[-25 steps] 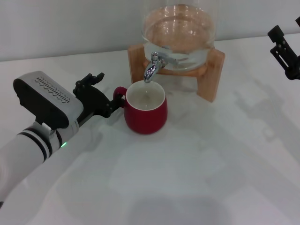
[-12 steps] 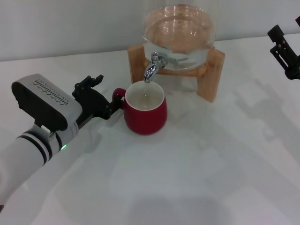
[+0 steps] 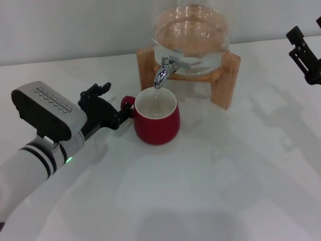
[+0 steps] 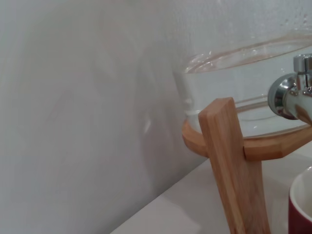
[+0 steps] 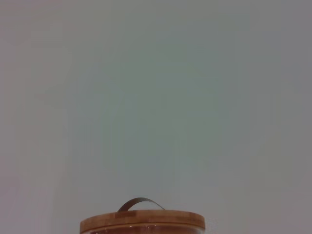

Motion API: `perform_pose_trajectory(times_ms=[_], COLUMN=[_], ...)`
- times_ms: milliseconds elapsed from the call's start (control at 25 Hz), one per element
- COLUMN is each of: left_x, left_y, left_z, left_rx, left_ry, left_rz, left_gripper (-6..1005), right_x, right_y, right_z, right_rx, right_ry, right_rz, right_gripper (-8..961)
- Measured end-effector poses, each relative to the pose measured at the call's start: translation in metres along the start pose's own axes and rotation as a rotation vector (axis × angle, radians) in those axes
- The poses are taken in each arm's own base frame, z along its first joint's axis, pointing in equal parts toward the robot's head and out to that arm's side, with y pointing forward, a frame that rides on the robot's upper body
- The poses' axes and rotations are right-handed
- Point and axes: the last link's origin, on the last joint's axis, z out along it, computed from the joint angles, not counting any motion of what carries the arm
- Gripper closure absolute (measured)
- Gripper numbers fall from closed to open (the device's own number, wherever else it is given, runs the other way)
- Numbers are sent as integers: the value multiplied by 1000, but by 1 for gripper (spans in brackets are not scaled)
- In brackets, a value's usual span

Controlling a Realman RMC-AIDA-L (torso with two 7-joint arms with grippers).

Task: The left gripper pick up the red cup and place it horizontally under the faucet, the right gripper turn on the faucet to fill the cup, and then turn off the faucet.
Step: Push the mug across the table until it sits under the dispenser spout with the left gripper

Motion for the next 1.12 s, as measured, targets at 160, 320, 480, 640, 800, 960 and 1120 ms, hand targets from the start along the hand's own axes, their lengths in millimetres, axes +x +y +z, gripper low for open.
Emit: perform_pose_trajectory(times_ms=[160, 320, 480, 640, 800, 960, 1120], left_x=[0, -1, -2, -3, -3, -3, -3], left_y=[0, 0, -1, -2, -1, -1, 0], left_z=[0, 0, -1, -1, -2, -2, -2], left_rx=[0, 0, 2, 2, 1, -3, -5], left_ry=[-1, -1, -6, -8, -9, -10, -11], left_rz=[-21, -40, -65, -73, -82, -90, -91], left_gripper=[294, 294, 294, 294, 294, 294, 293], right_x=[0, 0, -1, -1, -1, -1, -1], right_y=[0, -1, -1, 0, 0, 1, 1], right_z=[0, 1, 2, 5, 6, 6, 6], right_rx=[-1, -1, -2, -8, -11, -12, -12], right_ry=[-1, -2, -5, -8, -10, -10, -10], right_rz=[0, -2, -2, -1, 0, 0, -1], right_gripper=[171, 171, 170, 170, 171, 171, 170])
